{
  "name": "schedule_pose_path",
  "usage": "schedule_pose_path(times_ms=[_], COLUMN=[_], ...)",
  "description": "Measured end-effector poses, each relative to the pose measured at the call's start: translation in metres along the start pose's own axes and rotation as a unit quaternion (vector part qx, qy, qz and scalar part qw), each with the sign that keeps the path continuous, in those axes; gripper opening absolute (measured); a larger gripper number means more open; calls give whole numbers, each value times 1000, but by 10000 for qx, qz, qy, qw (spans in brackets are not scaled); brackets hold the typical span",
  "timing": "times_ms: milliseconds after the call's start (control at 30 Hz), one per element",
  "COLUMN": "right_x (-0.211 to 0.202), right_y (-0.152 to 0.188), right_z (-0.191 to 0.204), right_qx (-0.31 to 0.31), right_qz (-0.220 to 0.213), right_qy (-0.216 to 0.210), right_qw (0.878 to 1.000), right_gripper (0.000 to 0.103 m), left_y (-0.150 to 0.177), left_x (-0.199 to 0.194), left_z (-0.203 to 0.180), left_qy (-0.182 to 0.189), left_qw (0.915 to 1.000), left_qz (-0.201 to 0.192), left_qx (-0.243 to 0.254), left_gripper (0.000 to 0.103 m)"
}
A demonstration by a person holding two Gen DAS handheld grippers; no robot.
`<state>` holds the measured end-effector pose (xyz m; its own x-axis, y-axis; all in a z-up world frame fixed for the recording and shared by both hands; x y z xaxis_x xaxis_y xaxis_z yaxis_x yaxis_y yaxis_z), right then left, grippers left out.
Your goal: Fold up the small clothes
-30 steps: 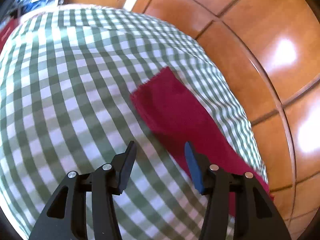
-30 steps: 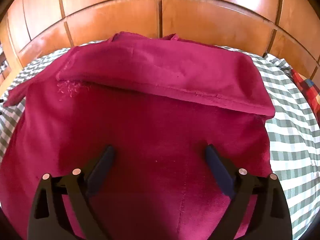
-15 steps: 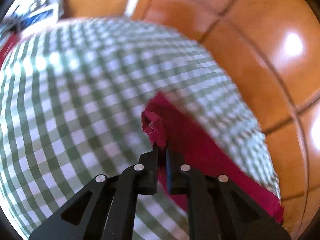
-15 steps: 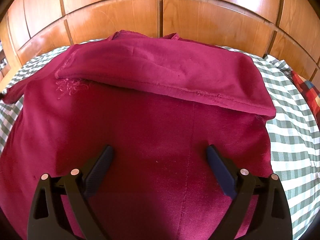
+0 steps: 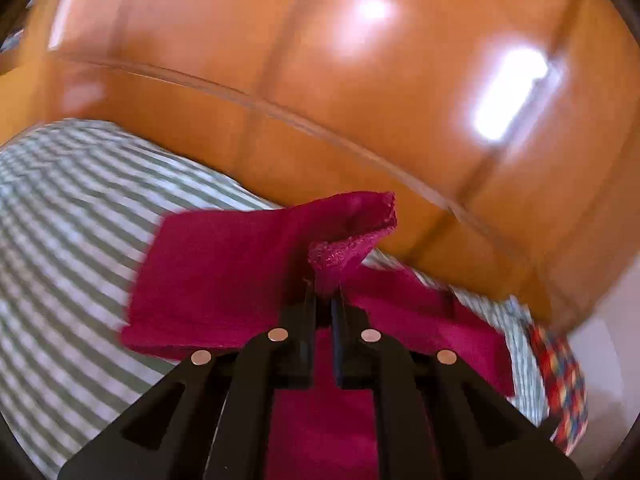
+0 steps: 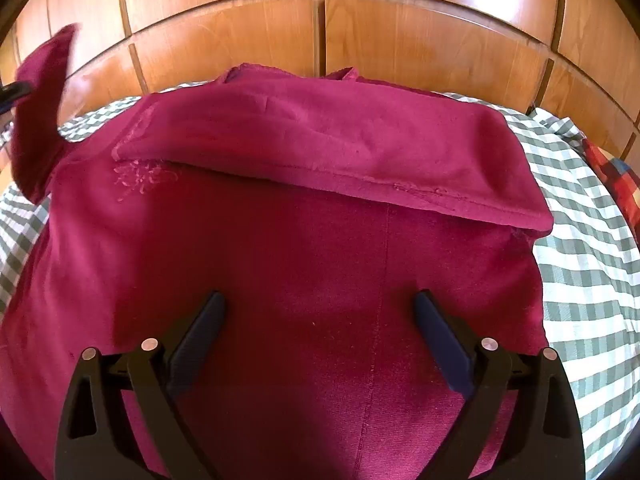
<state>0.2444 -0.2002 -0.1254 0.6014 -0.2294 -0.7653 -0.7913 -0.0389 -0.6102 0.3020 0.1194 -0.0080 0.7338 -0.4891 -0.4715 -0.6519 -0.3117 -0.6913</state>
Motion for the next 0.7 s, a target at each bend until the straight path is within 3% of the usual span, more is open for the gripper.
schedule_pose_path(times_ms=[100,200,267,367,467,600,700], right_x=[0,0,1,2,-3,-19,-21], right_y=[0,0,0,-2,-9,-30,-50], right_z=[-1,-2,-2,-3,0,8,33], right_qx=[25,58,79,92,-49,443,669], right_qz=[-3,5,25,90,181,226,366], right_qy=[-40,-87,-131,-203,-277,-1174,-1878], right_qw=[10000,9999,9999,9997,9994,9918,9792], right_gripper=[94,94,94,94,94,80,76], left_y=[33,64,80,92,98,113,123], left_x=[38,69,75,69,53,24,18], left_z=[-30,-48,-54,-51,-49,-35,-22], left_qy=[206,99,83,58,114,45,-187], left_qw=[9985,9945,9919,9919,9929,9940,9929], left_qz=[494,941,1161,1149,1068,898,926], left_qx=[103,452,511,544,520,630,719], left_gripper=[5,8,19,39,42,42,40])
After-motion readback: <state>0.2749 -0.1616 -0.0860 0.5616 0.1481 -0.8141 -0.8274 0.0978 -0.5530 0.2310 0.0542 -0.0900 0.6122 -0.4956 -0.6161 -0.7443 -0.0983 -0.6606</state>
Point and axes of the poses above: each gripper's, at about its wrist camera, not at the fingertips, and x roughly the way its jaws point, z to its left, y to its underside, the point moved 5 cm from there along x, roughly the way its jaws point, and after that the axes turned 15 degrees about y, right-handed, at the moved point
